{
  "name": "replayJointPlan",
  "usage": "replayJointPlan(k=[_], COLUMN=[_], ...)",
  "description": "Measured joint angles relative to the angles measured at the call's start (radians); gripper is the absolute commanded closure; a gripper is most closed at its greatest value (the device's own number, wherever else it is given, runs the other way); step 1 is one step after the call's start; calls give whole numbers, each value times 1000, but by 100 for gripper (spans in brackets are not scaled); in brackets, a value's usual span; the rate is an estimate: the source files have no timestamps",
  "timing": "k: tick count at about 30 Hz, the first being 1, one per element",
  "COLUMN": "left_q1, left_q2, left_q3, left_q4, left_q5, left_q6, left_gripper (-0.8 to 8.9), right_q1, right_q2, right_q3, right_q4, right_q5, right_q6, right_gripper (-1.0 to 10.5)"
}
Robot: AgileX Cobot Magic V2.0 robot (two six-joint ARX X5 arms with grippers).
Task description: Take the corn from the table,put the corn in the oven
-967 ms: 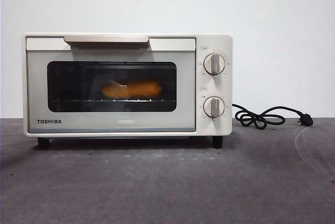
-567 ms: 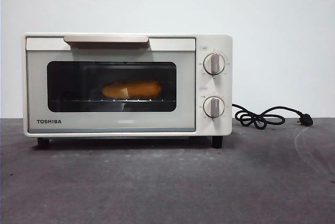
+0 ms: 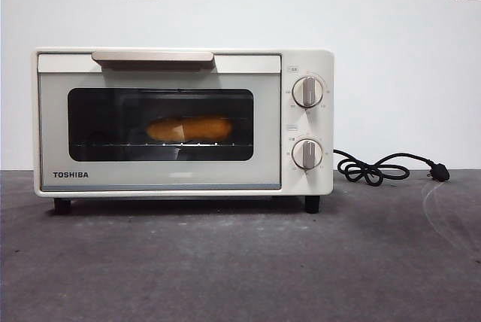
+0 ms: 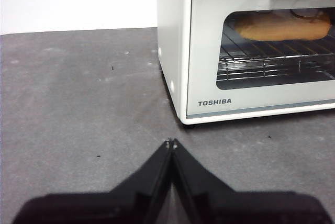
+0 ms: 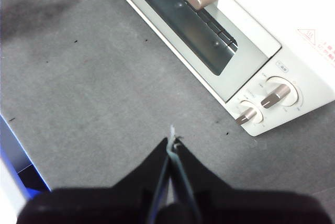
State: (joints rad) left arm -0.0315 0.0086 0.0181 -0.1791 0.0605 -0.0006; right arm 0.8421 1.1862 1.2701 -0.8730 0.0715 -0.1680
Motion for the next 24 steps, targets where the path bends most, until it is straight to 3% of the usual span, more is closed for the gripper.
replayJointPlan(k=[24], left_q1=[0], left_q2=[22], left_q3=[0], left_q4=[6], left_q5=[1], left_q6=[-37], left_gripper=[817], right_q1=[0], right_q2=[0], right_q3=[0], right_q4=[0], right_q5=[0], right_q6=[0], right_gripper=[946])
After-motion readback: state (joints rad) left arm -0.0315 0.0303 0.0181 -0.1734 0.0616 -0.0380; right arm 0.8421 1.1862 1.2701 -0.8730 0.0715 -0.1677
